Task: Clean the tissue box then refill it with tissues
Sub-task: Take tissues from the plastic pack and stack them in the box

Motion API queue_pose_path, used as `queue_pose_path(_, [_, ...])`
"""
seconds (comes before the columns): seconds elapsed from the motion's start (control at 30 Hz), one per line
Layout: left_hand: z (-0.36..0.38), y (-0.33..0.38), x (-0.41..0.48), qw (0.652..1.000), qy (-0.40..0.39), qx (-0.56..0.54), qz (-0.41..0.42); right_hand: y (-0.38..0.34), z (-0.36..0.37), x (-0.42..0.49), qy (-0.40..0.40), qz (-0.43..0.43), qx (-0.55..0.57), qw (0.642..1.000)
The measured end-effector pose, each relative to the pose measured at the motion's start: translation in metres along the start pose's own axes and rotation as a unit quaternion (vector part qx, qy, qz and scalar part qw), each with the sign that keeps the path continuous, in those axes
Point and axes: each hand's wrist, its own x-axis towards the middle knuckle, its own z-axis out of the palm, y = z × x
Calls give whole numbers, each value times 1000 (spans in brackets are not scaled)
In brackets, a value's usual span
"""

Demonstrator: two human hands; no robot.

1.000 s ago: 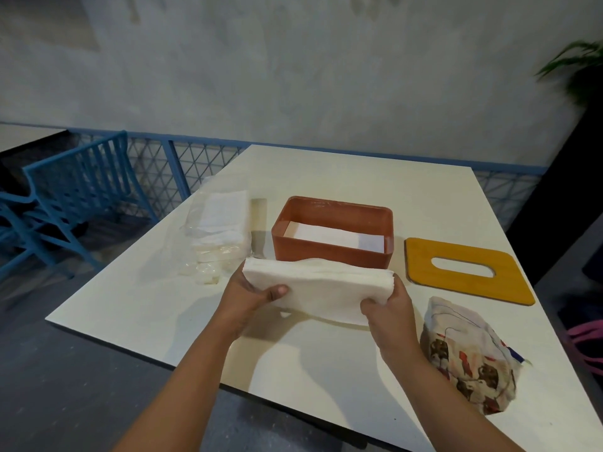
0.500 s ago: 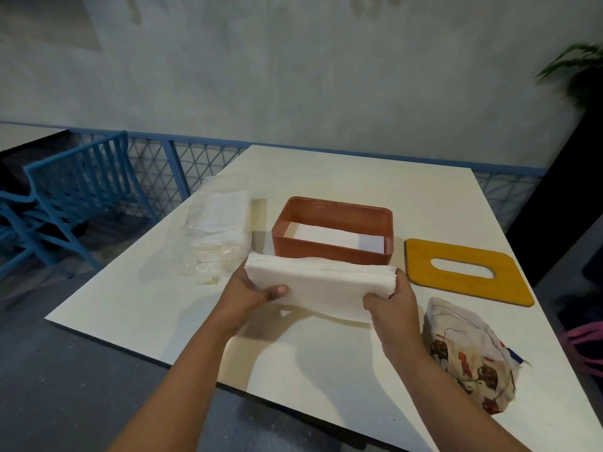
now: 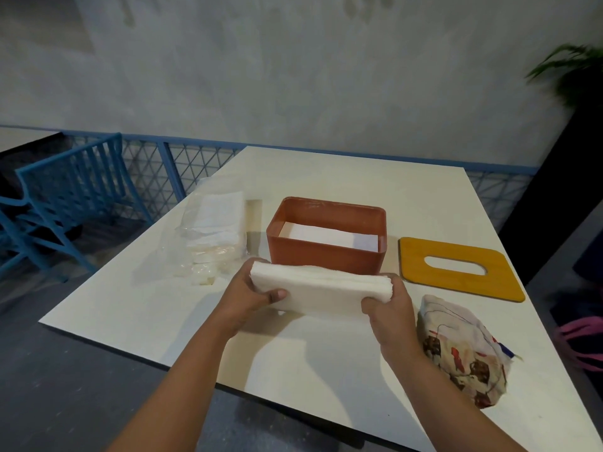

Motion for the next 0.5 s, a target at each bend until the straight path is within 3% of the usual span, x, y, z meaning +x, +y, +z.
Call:
queue_pose_path(0.1, [5, -5, -1, 1000, -2, -8, -22, 4, 1, 0, -4, 35, 16, 999])
queue_pose_path(0.33, [5, 7, 4, 1000, 14, -16, 23, -7, -5, 3, 11, -7, 36, 999])
queue_pose_path(0.5, [6, -4, 6, 1000, -9, 22, 3, 3, -6, 1, -8, 27, 32, 999])
